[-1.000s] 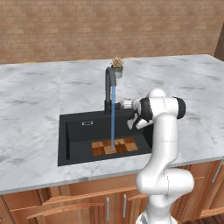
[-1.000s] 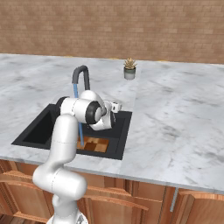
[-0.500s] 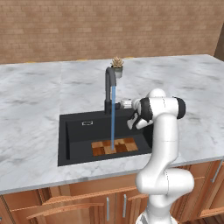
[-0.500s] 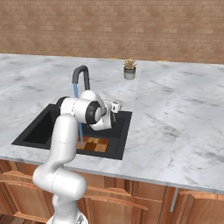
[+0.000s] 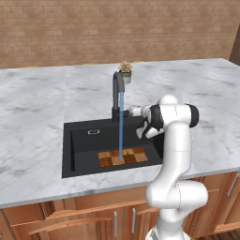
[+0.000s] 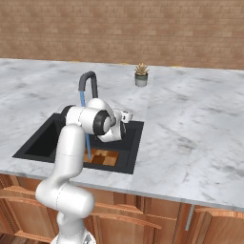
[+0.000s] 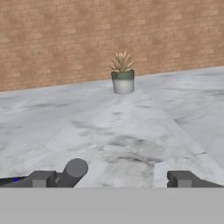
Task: Turn on the sink faucet with hot water and rinse the cutting board for ten seconds, then turn off the faucet. Push the cutting board to reach the water if necessary.
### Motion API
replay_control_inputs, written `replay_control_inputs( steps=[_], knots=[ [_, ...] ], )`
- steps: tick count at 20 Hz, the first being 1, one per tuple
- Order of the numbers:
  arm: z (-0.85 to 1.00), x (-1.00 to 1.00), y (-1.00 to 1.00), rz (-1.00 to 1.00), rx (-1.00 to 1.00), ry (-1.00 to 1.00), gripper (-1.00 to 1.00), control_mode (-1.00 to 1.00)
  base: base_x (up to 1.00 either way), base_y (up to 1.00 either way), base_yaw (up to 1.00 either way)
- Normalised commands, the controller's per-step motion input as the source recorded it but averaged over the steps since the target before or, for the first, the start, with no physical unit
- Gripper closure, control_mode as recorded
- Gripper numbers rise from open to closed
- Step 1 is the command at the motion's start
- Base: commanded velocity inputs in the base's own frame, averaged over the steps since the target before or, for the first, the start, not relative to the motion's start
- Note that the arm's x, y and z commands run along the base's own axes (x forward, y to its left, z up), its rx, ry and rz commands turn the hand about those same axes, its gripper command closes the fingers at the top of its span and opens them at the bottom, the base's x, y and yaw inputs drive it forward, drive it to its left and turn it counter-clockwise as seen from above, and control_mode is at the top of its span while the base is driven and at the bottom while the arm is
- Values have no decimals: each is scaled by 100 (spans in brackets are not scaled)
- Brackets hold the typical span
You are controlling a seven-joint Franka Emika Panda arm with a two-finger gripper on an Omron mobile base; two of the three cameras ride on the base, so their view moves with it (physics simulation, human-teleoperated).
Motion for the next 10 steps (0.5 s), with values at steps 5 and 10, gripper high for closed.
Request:
replay_control_inputs(
  steps=[5,10],
  knots=[
    [0,0,0,0,0,0,-100,-100,0,0,0],
    [0,0,0,0,0,0,-100,-100,0,0,0]
  ],
)
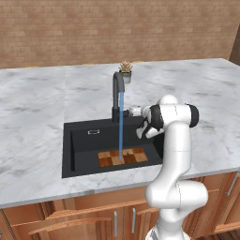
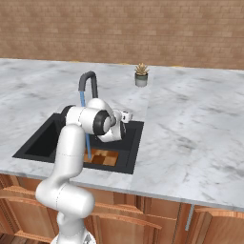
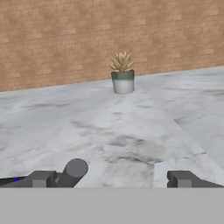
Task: Turn on the sink faucet with hot water and rinse the cutting board for ten seconds, then turn off the faucet. Push the cutting board to reach the water if necessary.
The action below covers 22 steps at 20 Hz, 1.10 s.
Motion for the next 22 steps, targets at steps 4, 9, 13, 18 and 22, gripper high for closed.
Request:
replay_control_inputs(
  steps=[4,9,13,18,22],
  knots=[
    [0,0,0,0,0,0,-100,-100,0,0,0],
    [0,0,0,0,0,0,-100,-100,0,0,0],
    [0,0,0,0,0,0,-100,-100,0,0,0],
    [0,0,0,0,0,0,-100,-100,0,0,0],
    [0,0,0,0,0,0,-100,-100,0,0,0]
  ],
)
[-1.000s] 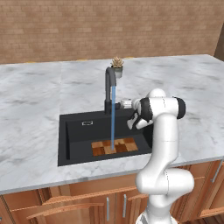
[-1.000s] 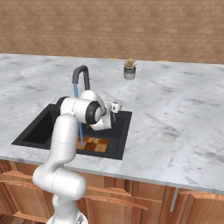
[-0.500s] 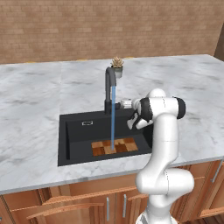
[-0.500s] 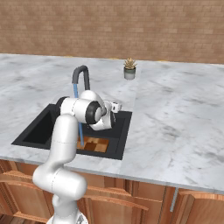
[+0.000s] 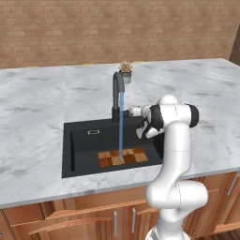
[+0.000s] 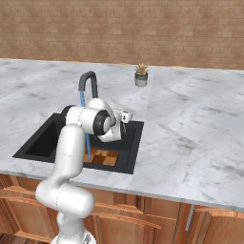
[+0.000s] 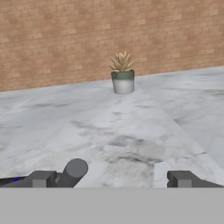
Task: Turn on the sink faucet with hot water and rinse the cutting board for ten seconds, then turn off the faucet. Push the cutting board to reach the water if necessary.
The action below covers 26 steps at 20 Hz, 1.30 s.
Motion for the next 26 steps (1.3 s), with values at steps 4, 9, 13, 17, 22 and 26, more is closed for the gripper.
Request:
replay_control_inputs(
  steps=[4,9,13,17,22,26],
  knots=[
    [0,0,0,0,0,0,-100,-100,0,0,0],
    [0,0,0,0,0,0,-100,-100,0,0,0],
    [0,0,0,0,0,0,-100,-100,0,0,0],
    [0,0,0,0,0,0,-100,-100,0,0,0],
    [0,0,0,0,0,0,-100,-100,0,0,0],
    [0,0,0,0,0,0,-100,-100,0,0,0]
  ],
)
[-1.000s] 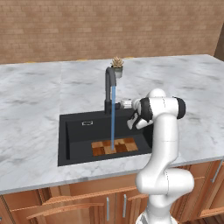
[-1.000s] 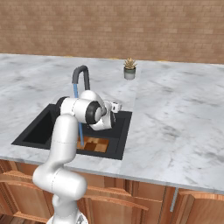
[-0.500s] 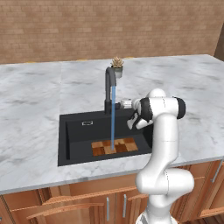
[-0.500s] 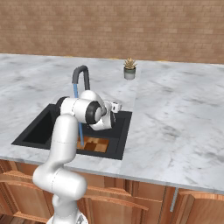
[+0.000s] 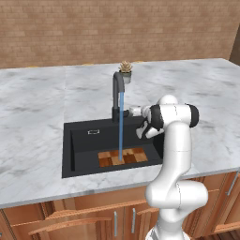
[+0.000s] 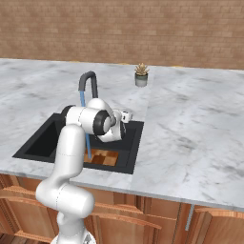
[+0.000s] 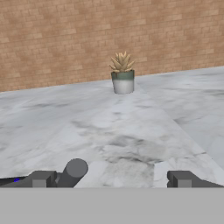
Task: Turn on the sink faucet with hot water and rinse the cutting board for ten seconds, then turn off the faucet. Push the cutting board to reach the water if necessary.
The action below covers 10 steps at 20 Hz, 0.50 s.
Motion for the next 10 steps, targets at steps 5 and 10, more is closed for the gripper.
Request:
replay_control_inputs(
  steps=[5,10],
  knots=[
    [0,0,0,0,0,0,-100,-100,0,0,0],
    [0,0,0,0,0,0,-100,-100,0,0,0]
  ],
)
